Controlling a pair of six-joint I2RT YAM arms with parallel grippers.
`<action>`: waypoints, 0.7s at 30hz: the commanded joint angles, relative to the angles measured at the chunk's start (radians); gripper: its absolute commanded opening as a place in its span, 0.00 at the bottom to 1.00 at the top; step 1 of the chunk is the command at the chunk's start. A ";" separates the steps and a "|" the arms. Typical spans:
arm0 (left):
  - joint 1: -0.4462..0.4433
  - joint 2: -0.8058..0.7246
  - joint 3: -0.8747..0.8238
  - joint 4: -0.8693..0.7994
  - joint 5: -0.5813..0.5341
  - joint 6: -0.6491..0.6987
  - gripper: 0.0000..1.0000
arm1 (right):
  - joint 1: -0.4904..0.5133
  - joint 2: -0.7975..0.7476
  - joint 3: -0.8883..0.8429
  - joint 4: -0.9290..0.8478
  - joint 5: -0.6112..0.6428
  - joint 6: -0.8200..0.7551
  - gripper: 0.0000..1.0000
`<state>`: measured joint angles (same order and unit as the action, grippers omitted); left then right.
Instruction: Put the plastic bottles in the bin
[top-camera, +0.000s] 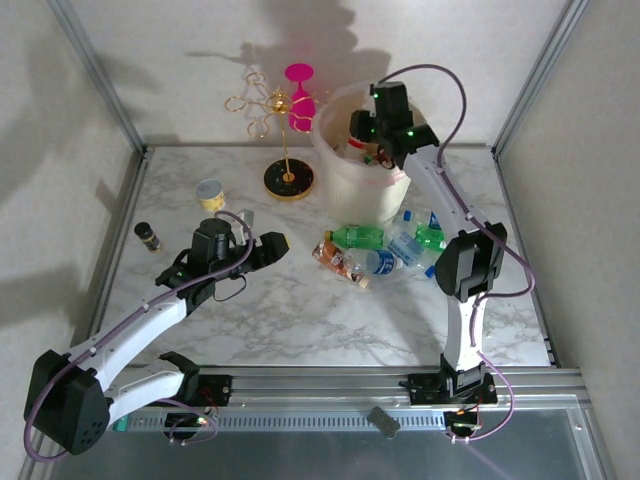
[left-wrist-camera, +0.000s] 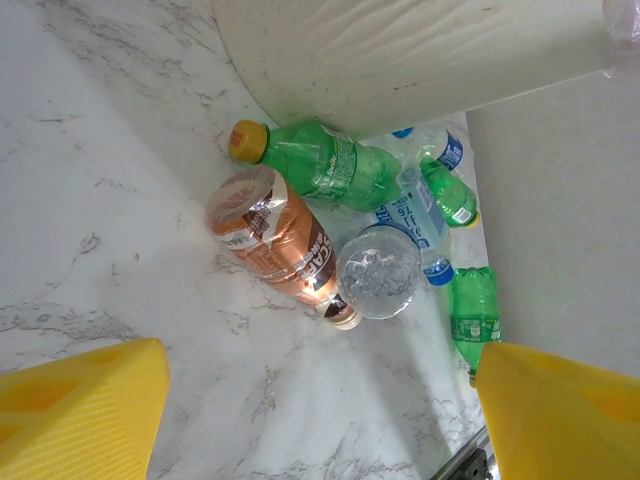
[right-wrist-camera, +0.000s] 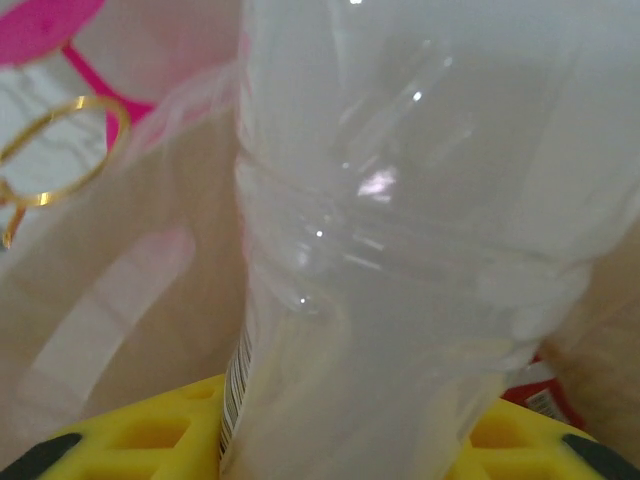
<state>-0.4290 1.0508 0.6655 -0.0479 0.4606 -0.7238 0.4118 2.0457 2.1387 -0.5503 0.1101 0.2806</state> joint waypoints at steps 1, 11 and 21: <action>0.006 -0.005 0.034 -0.002 0.015 0.030 0.80 | 0.012 0.016 -0.004 -0.058 0.057 -0.065 0.42; 0.006 -0.008 0.043 -0.019 0.012 0.034 0.81 | 0.014 0.114 0.054 -0.123 0.055 -0.093 0.57; 0.006 -0.047 0.091 -0.088 -0.013 0.060 0.84 | 0.015 0.051 0.137 -0.126 0.039 -0.091 0.85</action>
<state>-0.4294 1.0309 0.7090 -0.1028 0.4572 -0.6956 0.4278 2.1574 2.2158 -0.6743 0.1375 0.2005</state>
